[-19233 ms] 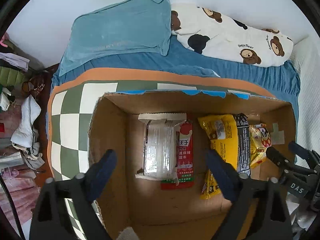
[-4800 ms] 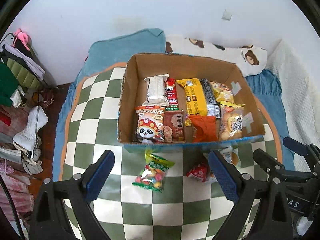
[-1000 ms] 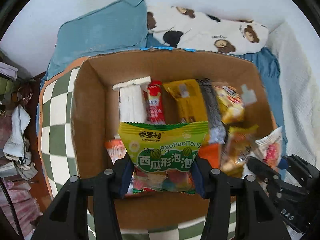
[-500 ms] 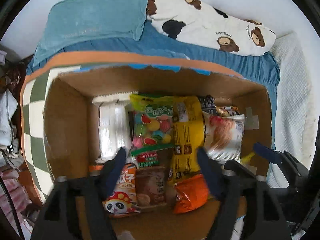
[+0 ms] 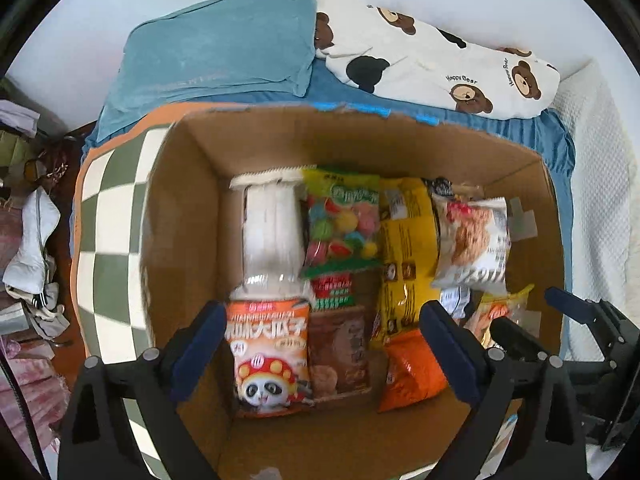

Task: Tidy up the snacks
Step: 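Carry both packets into the box and open both tools to release them, then grasp the small red packet with the left tool while the right tool grasps the egg-yolk cake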

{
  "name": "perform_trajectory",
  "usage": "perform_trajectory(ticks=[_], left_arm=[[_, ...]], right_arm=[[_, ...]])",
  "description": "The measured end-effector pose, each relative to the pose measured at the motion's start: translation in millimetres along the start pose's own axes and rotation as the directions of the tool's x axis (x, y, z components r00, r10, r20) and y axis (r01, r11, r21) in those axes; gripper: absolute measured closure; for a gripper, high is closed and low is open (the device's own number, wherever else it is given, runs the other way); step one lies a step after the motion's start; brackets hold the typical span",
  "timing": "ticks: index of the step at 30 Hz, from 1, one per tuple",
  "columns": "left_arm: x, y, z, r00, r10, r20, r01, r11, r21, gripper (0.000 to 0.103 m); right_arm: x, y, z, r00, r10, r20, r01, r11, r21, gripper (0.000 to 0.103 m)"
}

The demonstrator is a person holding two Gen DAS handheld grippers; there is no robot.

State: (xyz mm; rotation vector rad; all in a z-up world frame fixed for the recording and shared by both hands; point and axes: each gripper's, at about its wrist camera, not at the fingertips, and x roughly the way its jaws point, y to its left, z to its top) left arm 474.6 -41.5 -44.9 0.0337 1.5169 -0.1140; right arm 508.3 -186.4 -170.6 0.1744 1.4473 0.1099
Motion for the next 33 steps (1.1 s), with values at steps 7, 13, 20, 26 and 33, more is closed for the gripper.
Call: perform_trajectory(ticks=[7, 13, 20, 26, 33], left_arm=[[-15.3, 4.0, -36.2, 0.999, 0.015, 0.044, -0.015, 1.000, 0.000, 0.004], [-45.3, 4.1, -71.4, 0.989, 0.033, 0.141, -0.033, 0.999, -0.004, 0.004], [-78.9, 1.2, -124.4, 0.962, 0.048, 0.269, -0.046, 0.999, -0.015, 0.004], [-103.9, -6.0, -169.8, 0.926, 0.074, 0.370, -0.077, 0.997, -0.006, 0.004], [-127.3, -16.6, -217.9, 0.877, 0.091, 0.472, -0.100, 0.995, -0.007, 0.004]], right_arm=[[-16.4, 6.3, -34.2, 0.999, -0.010, 0.039, 0.010, 1.000, -0.016, 0.010], [-44.7, 11.1, -68.4, 0.992, -0.014, 0.123, 0.017, 1.000, -0.023, 0.010], [-79.4, 16.8, -118.9, 0.969, -0.031, 0.244, 0.040, 0.999, -0.032, 0.010], [-101.5, 15.5, -164.3, 0.942, -0.052, 0.332, 0.066, 0.997, -0.031, 0.010], [-136.8, 13.0, -215.5, 0.886, -0.075, 0.457, 0.090, 0.996, -0.011, 0.010]])
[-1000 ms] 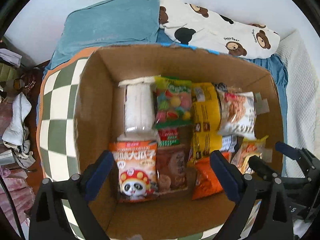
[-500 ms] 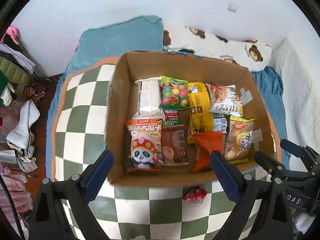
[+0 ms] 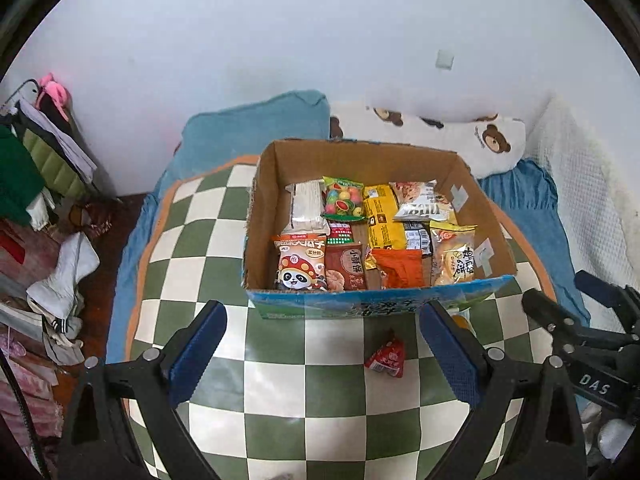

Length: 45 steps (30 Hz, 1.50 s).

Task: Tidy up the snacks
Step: 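Grasp the small red packet with the left tool while the right tool grasps the egg-yolk cake, then carry both items into the box and open both tools to release them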

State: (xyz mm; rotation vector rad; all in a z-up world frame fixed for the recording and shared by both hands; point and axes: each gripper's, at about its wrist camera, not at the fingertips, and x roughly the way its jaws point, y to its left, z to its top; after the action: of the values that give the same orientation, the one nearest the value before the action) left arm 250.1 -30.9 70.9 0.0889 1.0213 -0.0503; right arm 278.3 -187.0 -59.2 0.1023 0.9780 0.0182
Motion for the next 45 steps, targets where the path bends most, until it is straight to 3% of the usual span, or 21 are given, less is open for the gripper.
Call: perform_trajectory(ticks=[3, 7, 11, 17, 19, 20, 21, 23, 25, 27, 29, 31, 35, 39, 45], left_arm=[[-10.3, -1.9, -10.7, 1.000, 0.004, 0.029, -0.004, 1.000, -0.007, 0.004], [-5.5, -8.9, -22.5, 1.000, 0.012, 0.019, -0.013, 1.000, 0.007, 0.004], [33.7, -21.3, -34.0, 0.994, -0.008, -0.107, 0.011, 1.000, 0.023, 0.004], [118.9, -57.0, -59.5, 0.940, -0.029, -0.340, 0.064, 0.994, 0.093, 0.004], [142.7, -71.8, -67.3, 0.923, -0.022, -0.384, 0.077, 0.989, 0.130, 0.004], [154.6, -79.4, -70.5, 0.917, -0.024, -0.399, 0.087, 0.986, 0.142, 0.004], [162.2, -84.4, -71.4, 0.914, -0.024, -0.405, 0.093, 0.984, 0.150, 0.007], [179.6, -94.4, -74.7, 0.904, -0.019, -0.426, 0.098, 0.982, 0.163, 0.021], [191.7, -99.1, -76.6, 0.894, -0.021, -0.448, 0.102, 0.982, 0.158, 0.053], [200.6, -100.5, -78.2, 0.889, -0.016, -0.459, 0.095, 0.984, 0.150, 0.057], [203.4, -97.6, -79.8, 0.889, -0.019, -0.457, 0.093, 0.986, 0.138, 0.064], [201.0, -92.2, -81.4, 0.891, -0.025, -0.454, 0.091, 0.988, 0.124, 0.065], [185.9, -75.8, -90.6, 0.893, -0.023, -0.449, 0.079, 0.991, 0.106, 0.065], [160.7, -53.8, -113.1, 0.890, -0.036, -0.455, 0.080, 0.994, 0.077, 0.065], [122.2, -18.0, -175.3, 0.850, -0.082, -0.521, 0.087, 0.996, -0.015, 0.065]], right_arm=[[-17.8, -3.4, -11.6, 0.999, 0.014, 0.033, -0.015, 1.000, 0.024, 0.010], [-13.0, -17.2, -25.8, 0.998, 0.059, -0.007, -0.058, 0.994, 0.089, 0.010], [20.9, -37.9, -39.0, 0.992, 0.083, -0.090, -0.069, 0.986, 0.152, 0.010], [89.4, -65.5, -56.6, 0.978, 0.116, -0.176, -0.078, 0.975, 0.210, 0.013], [109.5, -71.3, -59.9, 0.970, 0.135, -0.202, -0.087, 0.969, 0.230, 0.028], [118.8, -72.5, -60.8, 0.967, 0.146, -0.207, -0.096, 0.967, 0.237, 0.031], [126.4, -72.8, -61.3, 0.966, 0.153, -0.210, -0.101, 0.966, 0.239, 0.033], [141.5, -70.9, -60.6, 0.964, 0.153, -0.219, -0.102, 0.968, 0.229, 0.033], [155.4, -65.9, -58.4, 0.960, 0.157, -0.233, -0.107, 0.971, 0.216, 0.033], [173.7, -55.7, -55.8, 0.952, 0.152, -0.265, -0.105, 0.978, 0.182, 0.033], [189.7, -45.8, -54.9, 0.945, 0.135, -0.297, -0.095, 0.985, 0.145, 0.035], [205.9, -36.9, -58.1, 0.933, 0.112, -0.342, -0.079, 0.991, 0.111, 0.061], [204.8, -25.3, -68.9, 0.935, 0.088, -0.343, -0.074, 0.996, 0.053, 0.062], [185.5, -6.2, -100.6, 0.915, 0.112, -0.387, -0.123, 0.992, -0.003, 0.062], [158.4, 16.0, -173.7, 0.860, 0.177, -0.479, -0.198, 0.980, 0.006, 0.062]])
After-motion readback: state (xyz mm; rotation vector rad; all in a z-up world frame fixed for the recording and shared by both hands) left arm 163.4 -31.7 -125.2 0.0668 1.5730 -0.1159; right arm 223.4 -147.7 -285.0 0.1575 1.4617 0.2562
